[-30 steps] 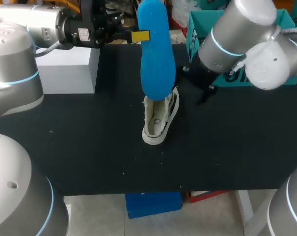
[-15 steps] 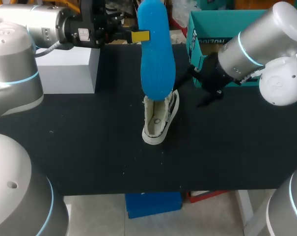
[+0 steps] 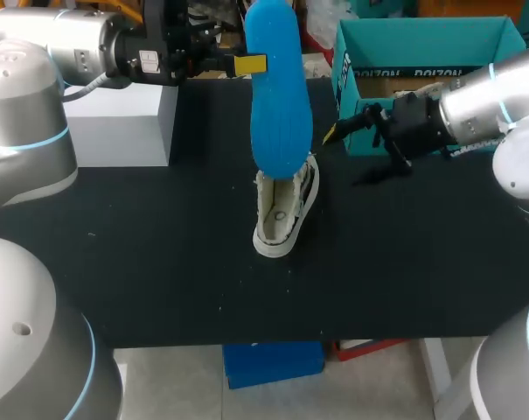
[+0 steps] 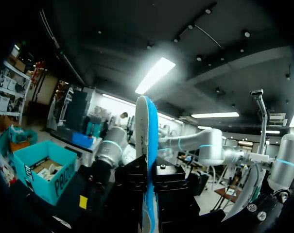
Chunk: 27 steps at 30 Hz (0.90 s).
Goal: Take the shoe out of the shoebox, open the shoe tongue, remove and reinsert the insole, then place the shoe into the shoebox
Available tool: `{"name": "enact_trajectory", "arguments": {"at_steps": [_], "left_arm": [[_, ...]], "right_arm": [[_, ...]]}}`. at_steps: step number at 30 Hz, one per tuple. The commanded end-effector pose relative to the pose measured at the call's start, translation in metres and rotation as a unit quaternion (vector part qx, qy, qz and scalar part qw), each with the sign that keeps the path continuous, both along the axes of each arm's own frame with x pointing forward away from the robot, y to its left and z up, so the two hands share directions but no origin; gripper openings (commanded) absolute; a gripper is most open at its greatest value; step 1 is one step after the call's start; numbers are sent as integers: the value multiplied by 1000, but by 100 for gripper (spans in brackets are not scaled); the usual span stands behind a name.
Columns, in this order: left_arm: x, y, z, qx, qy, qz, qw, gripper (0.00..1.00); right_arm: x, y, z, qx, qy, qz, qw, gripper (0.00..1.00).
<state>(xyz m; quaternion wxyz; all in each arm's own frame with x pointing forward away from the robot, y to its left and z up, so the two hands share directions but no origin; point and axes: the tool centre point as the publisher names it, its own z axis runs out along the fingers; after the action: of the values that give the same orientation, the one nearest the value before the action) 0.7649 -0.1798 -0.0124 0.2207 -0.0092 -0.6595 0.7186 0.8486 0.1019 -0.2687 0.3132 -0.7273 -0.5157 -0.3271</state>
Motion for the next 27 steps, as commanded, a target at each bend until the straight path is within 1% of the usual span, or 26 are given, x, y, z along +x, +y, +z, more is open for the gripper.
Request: {"name": "enact_trajectory", "arguments": {"at_steps": [1, 5, 9, 14, 21, 27], "left_arm": [[0, -1, -1, 0, 0, 1, 1000, 0], [0, -1, -1, 0, 0, 1, 1000, 0], [0, -1, -1, 0, 0, 1, 1000, 0], [0, -1, -1, 0, 0, 1, 1000, 0], [0, -1, -1, 0, 0, 1, 1000, 0], [0, -1, -1, 0, 0, 1, 1000, 0]], "right_arm": [[0, -4, -3, 292, -58, -14, 954, 100], [-1, -4, 1, 314, -93, -8, 945, 100], [-1, -3, 4, 309, -123, 4, 943, 100], [-1, -3, 8, 305, -147, 12, 941, 100], [-1, -2, 13, 307, -143, 17, 941, 100], [-1, -4, 20, 262, -153, 19, 953, 100]]}}
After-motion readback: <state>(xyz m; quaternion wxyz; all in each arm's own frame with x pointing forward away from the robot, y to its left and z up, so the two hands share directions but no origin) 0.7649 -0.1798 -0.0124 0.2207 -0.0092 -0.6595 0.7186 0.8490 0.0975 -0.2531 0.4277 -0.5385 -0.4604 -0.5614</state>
